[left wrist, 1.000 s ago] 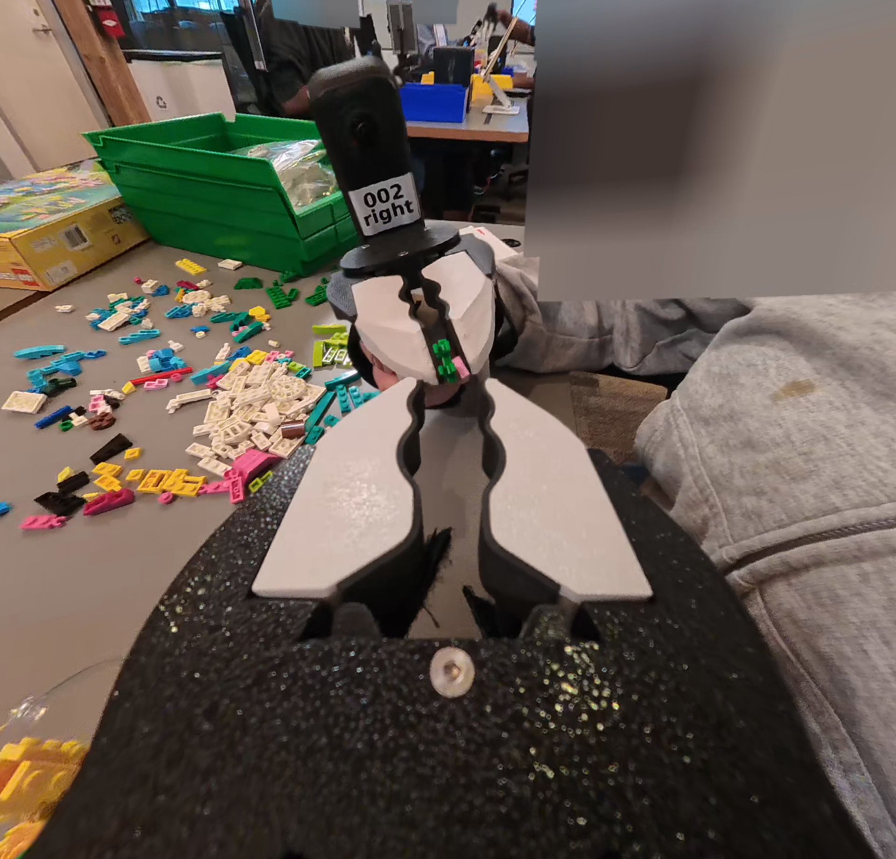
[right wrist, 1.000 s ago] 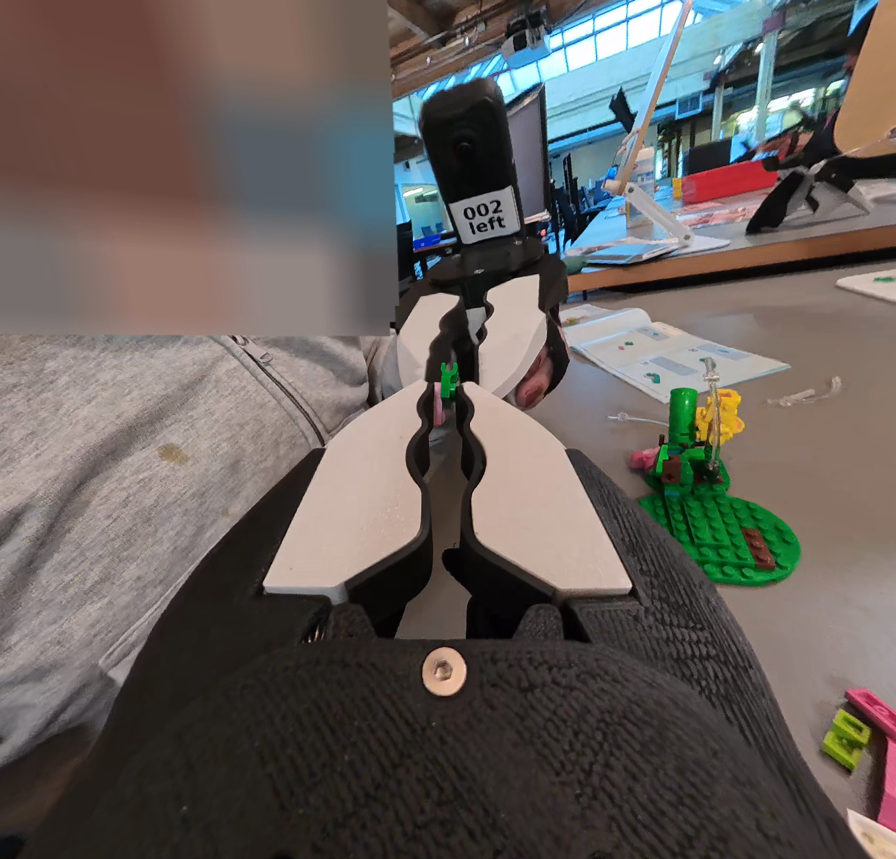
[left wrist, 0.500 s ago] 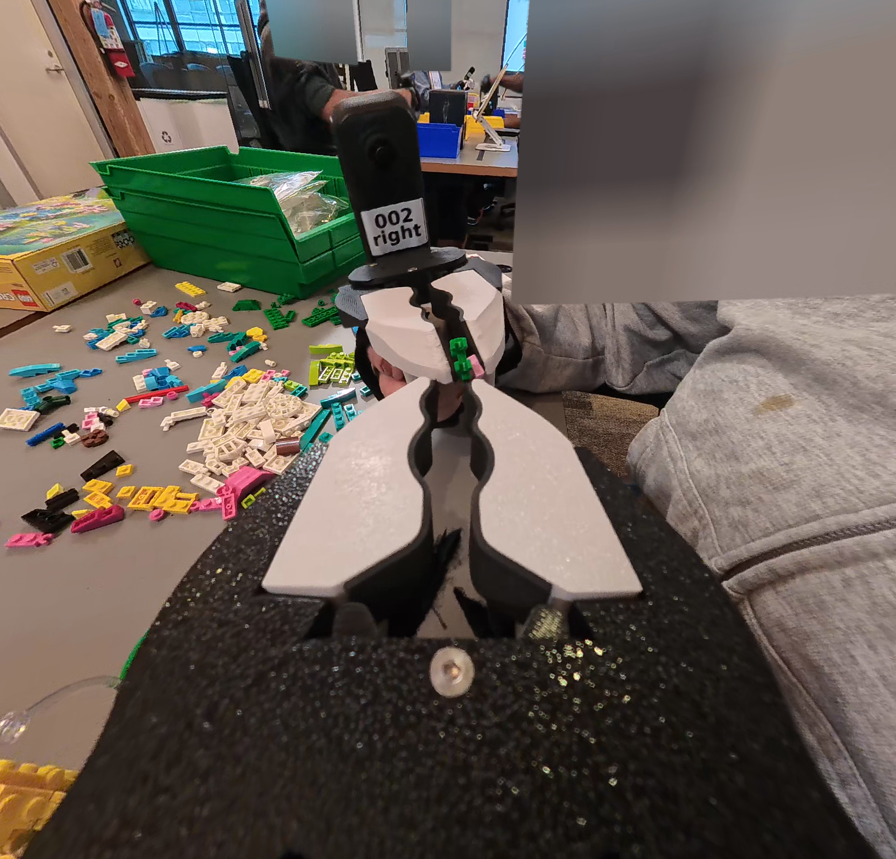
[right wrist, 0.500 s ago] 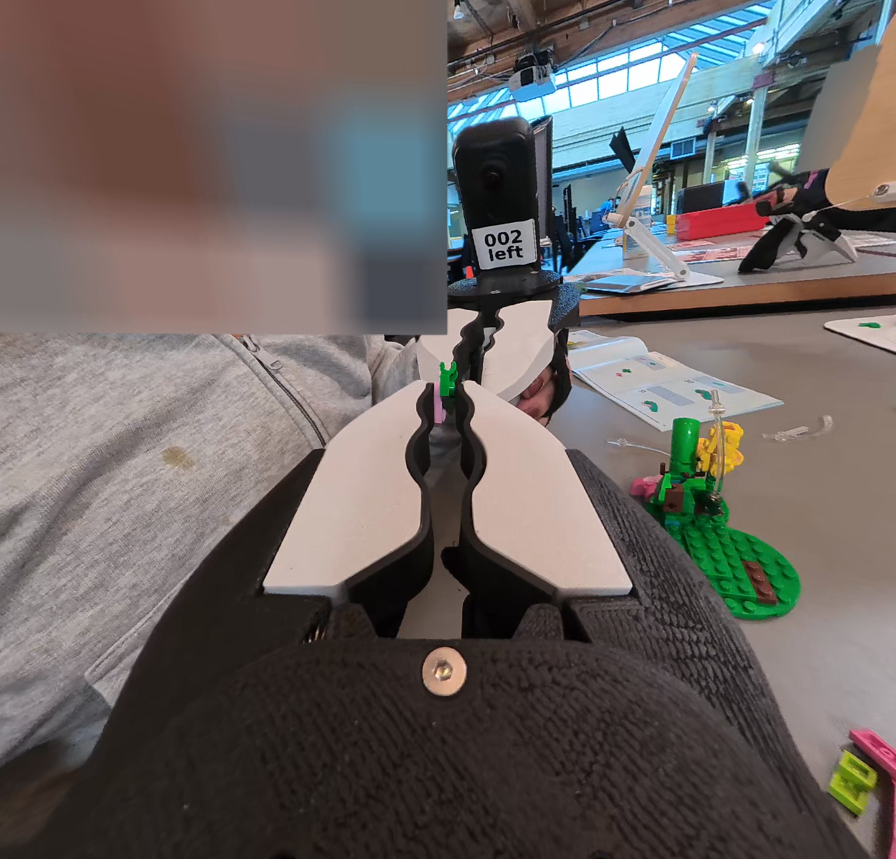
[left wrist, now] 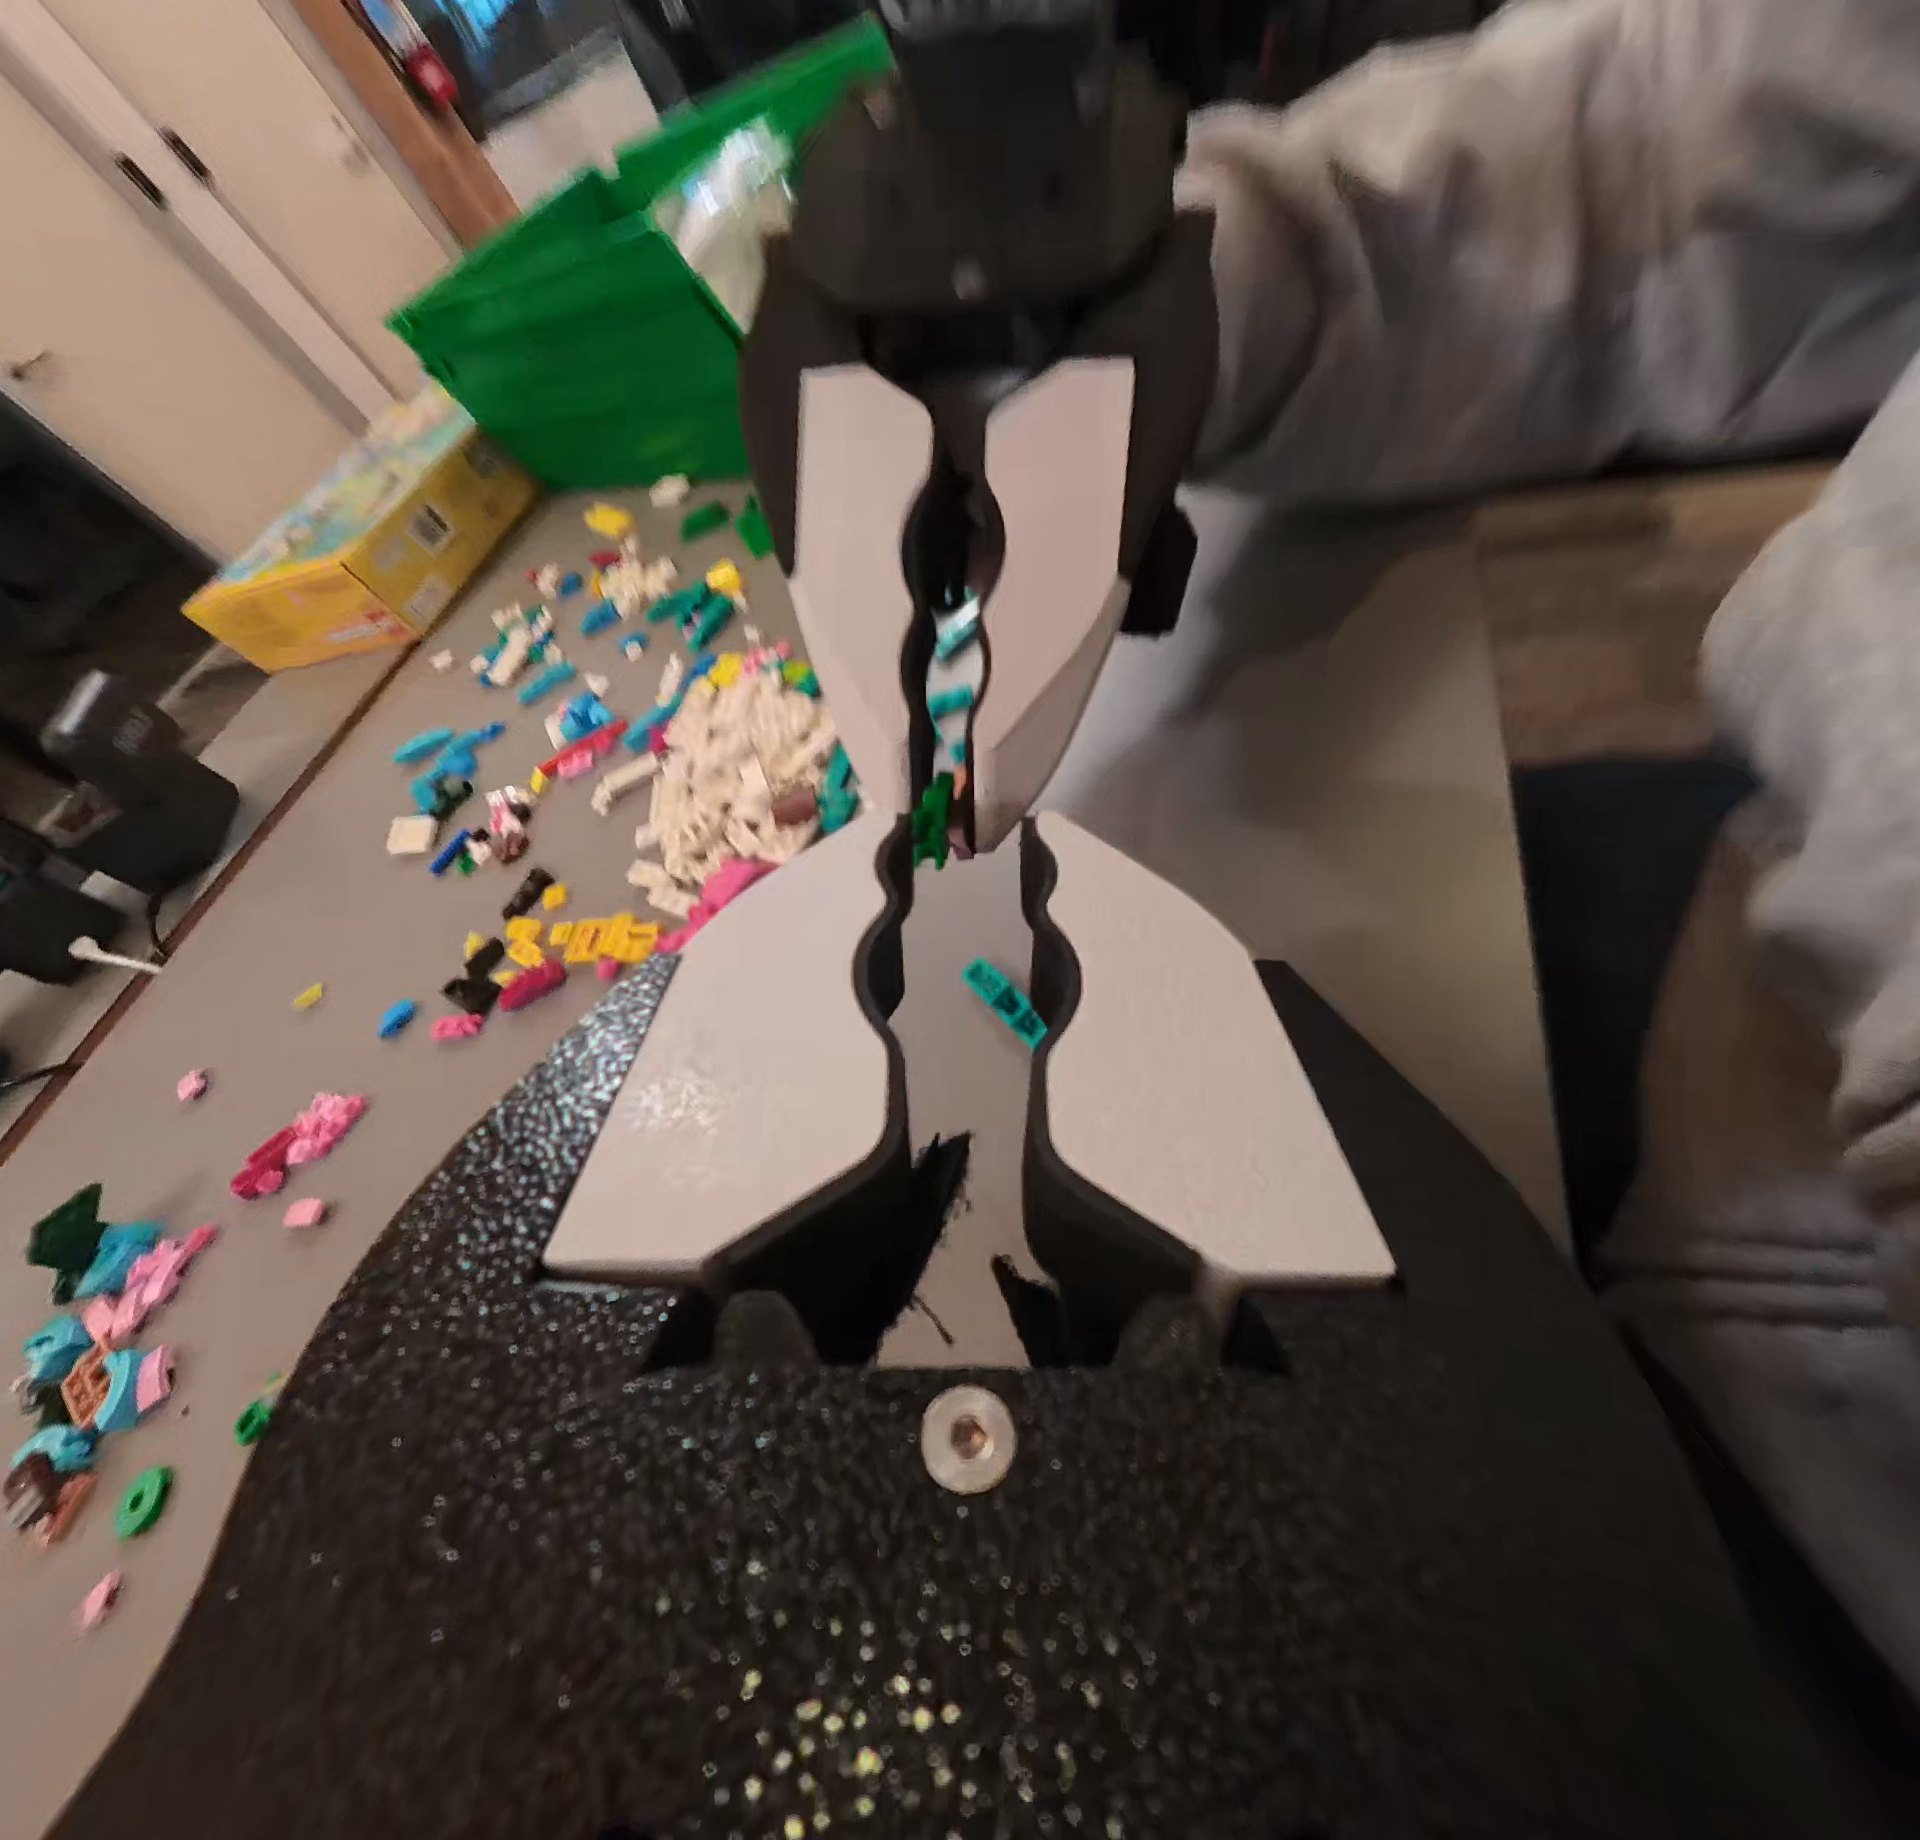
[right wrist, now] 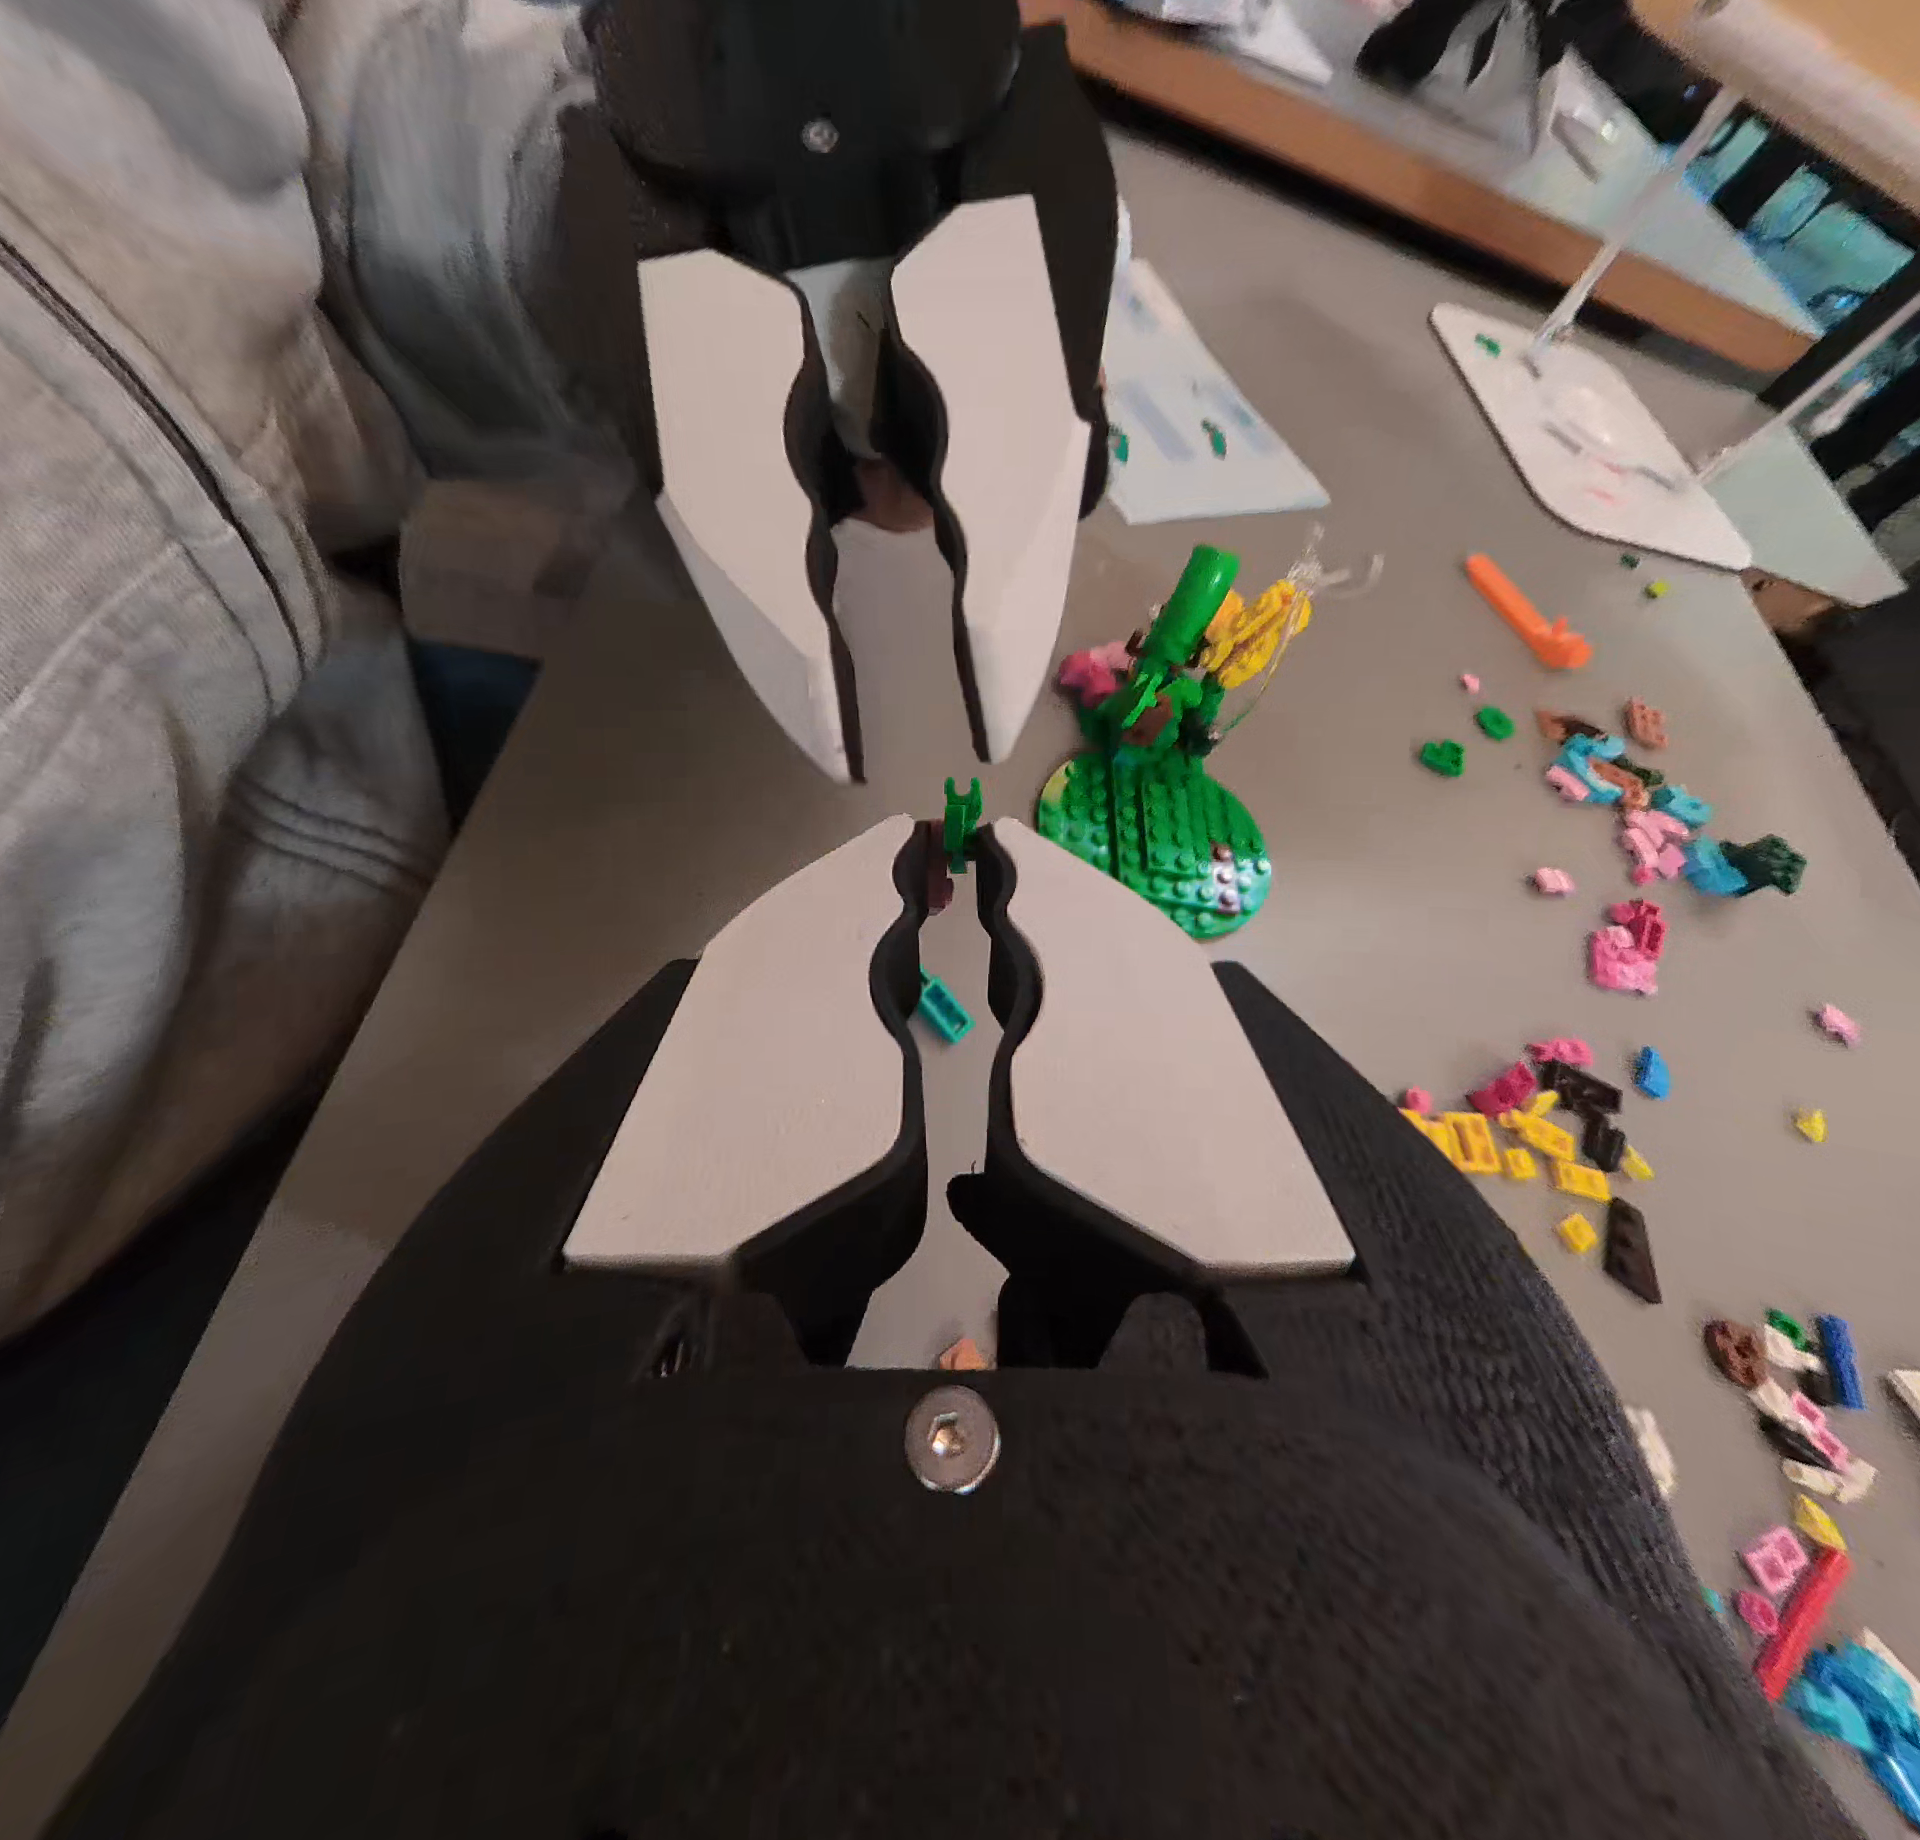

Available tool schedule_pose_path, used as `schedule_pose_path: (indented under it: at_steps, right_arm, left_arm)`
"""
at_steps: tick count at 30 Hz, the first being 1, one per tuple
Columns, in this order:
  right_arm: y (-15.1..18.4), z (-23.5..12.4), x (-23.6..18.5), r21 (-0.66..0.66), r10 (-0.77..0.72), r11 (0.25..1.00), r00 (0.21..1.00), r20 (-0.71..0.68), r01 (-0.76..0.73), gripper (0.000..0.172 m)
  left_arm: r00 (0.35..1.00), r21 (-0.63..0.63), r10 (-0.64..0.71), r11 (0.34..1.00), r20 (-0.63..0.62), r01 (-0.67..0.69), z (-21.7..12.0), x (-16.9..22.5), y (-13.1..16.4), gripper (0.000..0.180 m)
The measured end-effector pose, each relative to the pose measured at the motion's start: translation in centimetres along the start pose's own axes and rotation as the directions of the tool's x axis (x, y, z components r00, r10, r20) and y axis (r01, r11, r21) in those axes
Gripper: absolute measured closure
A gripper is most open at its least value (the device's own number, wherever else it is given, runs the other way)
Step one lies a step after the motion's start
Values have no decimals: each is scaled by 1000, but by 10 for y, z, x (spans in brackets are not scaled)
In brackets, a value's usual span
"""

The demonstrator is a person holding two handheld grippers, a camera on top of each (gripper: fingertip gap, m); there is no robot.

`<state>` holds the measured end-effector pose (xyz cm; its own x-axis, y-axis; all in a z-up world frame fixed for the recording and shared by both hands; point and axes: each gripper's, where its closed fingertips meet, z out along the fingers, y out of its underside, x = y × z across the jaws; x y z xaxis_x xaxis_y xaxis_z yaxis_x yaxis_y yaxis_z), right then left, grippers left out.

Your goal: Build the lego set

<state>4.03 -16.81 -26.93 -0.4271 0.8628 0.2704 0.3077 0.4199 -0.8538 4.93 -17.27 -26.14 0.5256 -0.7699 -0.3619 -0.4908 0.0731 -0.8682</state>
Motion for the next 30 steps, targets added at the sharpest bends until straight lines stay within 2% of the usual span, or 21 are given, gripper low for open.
schedule_pose_path:
  at_steps: [3,6,8,12,15,24,27,30]
  right_arm:
    - [0,2,-3,11,20,1000,1000,20,-20,165]
    - [0,1,-1,33,38,999,999,19,-39,165]
    - [3,2,-1,2,11,1000,1000,1,-11,165]
    - [11,8,-2,-105,-96,990,994,-48,90,165]
    - [18,13,-7,-164,-136,978,990,-44,127,165]
    - [33,22,-18,-260,-130,957,991,13,129,165]
    - [37,24,-22,-284,-126,950,992,27,129,165]
    - [38,26,-20,-296,-163,942,987,5,157,165]
  left_arm:
    - [999,-51,-35,998,13,36,3,-1,14,162]
    - [990,62,-139,988,-9,139,-2,-2,4,166]
    - [989,110,-147,983,-3,147,-5,-3,-1,166]
    - [998,6,10,1000,59,-10,2,-1,11,172]
    - [994,-47,80,996,71,-77,7,2,20,176]
    - [991,-129,132,983,-6,-131,13,16,38,176]
    - [994,-159,104,981,-26,-107,15,18,43,176]
    - [999,-170,5,985,-38,-12,14,18,45,178]
